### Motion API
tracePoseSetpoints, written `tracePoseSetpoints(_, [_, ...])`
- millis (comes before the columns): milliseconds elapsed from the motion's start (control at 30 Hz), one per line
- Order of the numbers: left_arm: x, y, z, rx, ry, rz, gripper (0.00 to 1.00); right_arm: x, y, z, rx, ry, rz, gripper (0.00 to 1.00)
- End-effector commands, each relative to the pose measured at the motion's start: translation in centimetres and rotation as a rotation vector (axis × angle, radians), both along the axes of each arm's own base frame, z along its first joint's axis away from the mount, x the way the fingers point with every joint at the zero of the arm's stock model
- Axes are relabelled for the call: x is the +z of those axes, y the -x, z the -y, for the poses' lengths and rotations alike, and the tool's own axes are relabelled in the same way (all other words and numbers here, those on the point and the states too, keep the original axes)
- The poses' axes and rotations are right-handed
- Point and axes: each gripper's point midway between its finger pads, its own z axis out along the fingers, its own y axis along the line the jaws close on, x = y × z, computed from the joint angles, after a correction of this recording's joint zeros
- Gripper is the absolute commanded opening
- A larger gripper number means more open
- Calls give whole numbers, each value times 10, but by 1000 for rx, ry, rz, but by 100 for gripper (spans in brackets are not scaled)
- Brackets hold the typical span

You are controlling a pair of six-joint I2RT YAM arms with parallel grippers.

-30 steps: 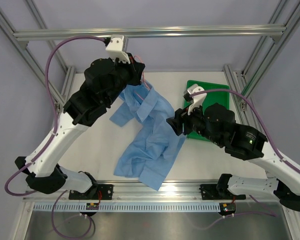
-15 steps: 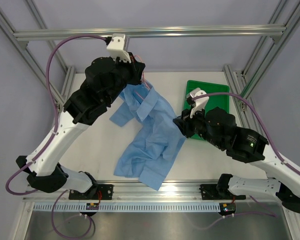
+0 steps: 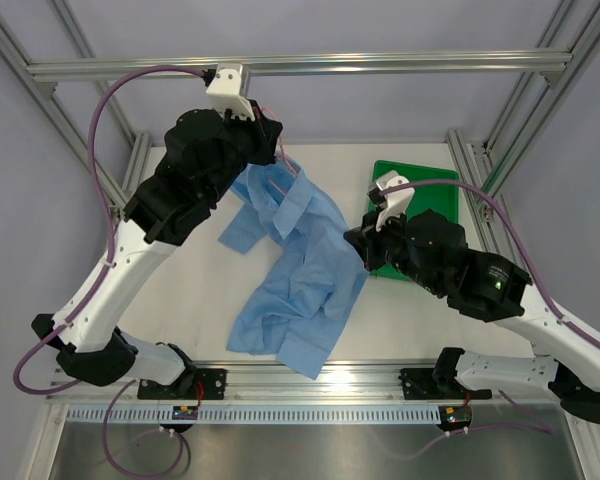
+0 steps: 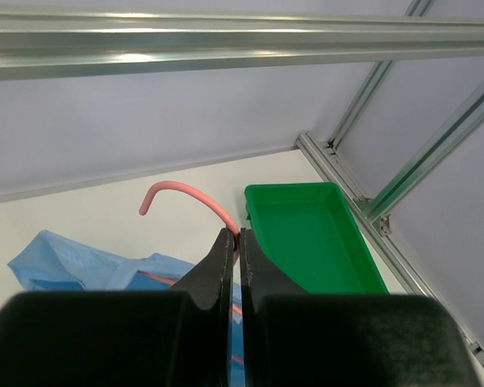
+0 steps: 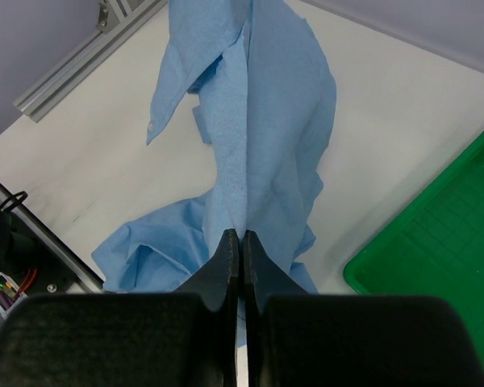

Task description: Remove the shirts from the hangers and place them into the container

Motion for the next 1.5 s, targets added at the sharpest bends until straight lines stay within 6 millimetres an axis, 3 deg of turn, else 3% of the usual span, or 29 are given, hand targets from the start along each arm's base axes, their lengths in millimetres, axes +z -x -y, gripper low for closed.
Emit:
tracePoseSetpoints(0, [30,-18,-35,91,61,90,0,18,2,21,-54,-26,19,0])
tracePoseSetpoints(167, [45,-37,-69,171,47,117,0,11,9,37,-78,-21,-3,0])
tracePoseSetpoints(333, [49,-50,-77,214,-24,126,0,16,22,45,-44,-61,-17,0])
tracePoseSetpoints(500, [34,-63,-90,236,-25,90,0,26,33,59,-24,-101,12,0])
tracePoseSetpoints(600, [37,-64,-101,247,-14,96,0,21,34,67,-41,-98,16,0])
tracePoseSetpoints(733, [46,-61,-103,244,-4,115,0,9,29,65,-60,-56,-2,0])
tracePoseSetpoints(933, [59,-59,-113,260,8,135,0,6,28,72,-103,-96,-9,0])
tracePoseSetpoints(1100, [75,-52,-125,278,23,161,0,-12,34,82,-133,-82,-63,0])
tracePoseSetpoints(1333, [72,-61,-146,343,-16,156,0,12,38,144,-312,-243,29,0])
tracePoseSetpoints(1467, [66,-66,-152,368,-12,139,0,10,38,128,-261,-188,-7,0])
